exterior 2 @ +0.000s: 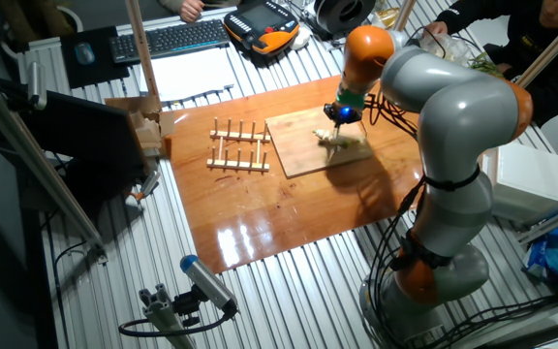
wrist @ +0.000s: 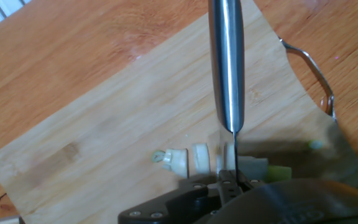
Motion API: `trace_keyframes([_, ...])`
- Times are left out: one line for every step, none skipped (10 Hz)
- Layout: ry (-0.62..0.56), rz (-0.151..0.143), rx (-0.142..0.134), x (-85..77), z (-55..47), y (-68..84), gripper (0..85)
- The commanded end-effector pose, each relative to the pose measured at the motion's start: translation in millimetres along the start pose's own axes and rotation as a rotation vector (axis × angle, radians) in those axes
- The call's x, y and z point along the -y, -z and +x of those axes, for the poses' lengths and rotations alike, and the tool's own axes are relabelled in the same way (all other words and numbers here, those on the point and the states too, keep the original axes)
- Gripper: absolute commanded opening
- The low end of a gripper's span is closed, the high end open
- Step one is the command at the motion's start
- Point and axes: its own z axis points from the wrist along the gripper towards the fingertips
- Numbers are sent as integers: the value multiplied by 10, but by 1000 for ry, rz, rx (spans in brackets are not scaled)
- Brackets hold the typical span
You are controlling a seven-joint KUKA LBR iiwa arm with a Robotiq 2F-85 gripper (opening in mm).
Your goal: Chop the scallions
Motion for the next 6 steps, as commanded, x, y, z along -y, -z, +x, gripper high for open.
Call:
trace_keyframes([3,2,0,17,-12,1,0])
trace_keyframes([11,1,2,53,-38,-7,0])
trace_keyframes([20,1,3,91,-60,-18,0])
trace_keyframes([25,-4,4,107,-69,-27,0])
trace_keyframes([24,2,9,104,-70,-25,0])
trace_keyframes([24,1,12,107,-70,-19,0])
